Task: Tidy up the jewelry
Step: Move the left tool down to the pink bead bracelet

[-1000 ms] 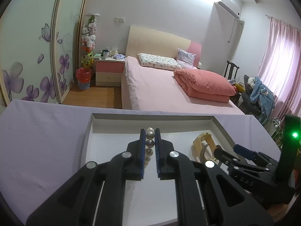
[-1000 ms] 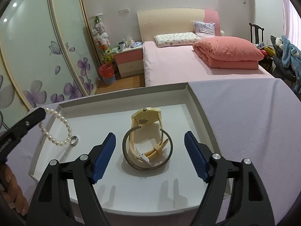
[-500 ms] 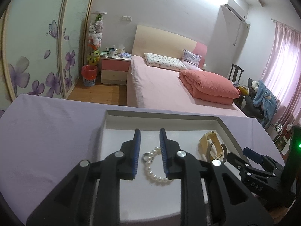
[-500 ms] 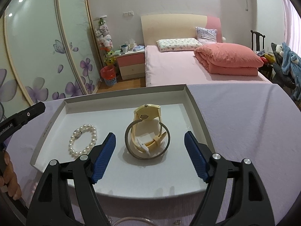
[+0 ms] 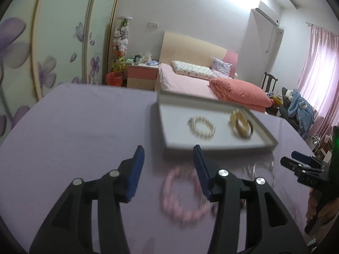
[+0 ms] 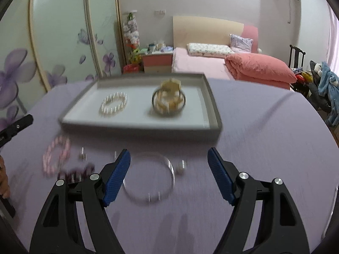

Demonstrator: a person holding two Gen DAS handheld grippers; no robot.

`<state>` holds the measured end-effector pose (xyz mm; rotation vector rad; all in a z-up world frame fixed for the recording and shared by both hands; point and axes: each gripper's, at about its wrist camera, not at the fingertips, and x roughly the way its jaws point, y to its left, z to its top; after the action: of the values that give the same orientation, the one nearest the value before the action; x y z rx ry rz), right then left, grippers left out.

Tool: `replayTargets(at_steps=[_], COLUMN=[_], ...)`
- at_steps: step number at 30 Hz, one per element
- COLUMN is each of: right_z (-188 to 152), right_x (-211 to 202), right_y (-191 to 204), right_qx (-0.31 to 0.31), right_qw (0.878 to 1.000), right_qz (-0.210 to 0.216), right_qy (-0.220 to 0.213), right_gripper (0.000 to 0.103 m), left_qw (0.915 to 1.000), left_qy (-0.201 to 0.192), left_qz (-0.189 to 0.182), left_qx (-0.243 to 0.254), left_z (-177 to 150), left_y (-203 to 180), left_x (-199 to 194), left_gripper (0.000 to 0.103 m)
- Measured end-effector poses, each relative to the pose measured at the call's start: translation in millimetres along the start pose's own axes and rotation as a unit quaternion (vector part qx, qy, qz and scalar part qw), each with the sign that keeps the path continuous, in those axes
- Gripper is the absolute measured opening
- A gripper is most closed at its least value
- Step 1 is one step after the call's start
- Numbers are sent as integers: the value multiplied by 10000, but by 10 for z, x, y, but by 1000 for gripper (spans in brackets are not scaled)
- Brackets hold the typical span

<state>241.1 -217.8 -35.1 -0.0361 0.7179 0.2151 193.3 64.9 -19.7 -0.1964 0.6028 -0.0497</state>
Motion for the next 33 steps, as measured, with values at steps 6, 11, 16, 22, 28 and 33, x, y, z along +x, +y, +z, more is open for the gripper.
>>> replayTargets(at_steps=[6,11,16,22,28,33], right_z=[-268,-284,-254,-138,-131,-238], right_x=[-13,201,358,527,533,389], right_y=[-3,53,161,276,280,237], right_qx=[9,-50,-193,-277,-313,-304], right_qw=[9992,9967,9951,9943,9943,9944], right_qz=[49,48,59,98,137,156], right_qy=[400,803,966,1026,1011,995], right_gripper=[75,75,76,76,72,72], left_qw=[9997,9995,9992,9986,9977,9963], left_qy=[171,252,359,483,643,821], left_qz=[160,194,178,150,127,101], left_qx=[15,40,40,134,164,235], left_z=[-358,-382,-342,-315,-288,-246], left_y=[56,51,24,-21,-43,-94], left_x=[-286,-303,-226,-129,8,161], left_gripper=[58,63,66,69,70,69])
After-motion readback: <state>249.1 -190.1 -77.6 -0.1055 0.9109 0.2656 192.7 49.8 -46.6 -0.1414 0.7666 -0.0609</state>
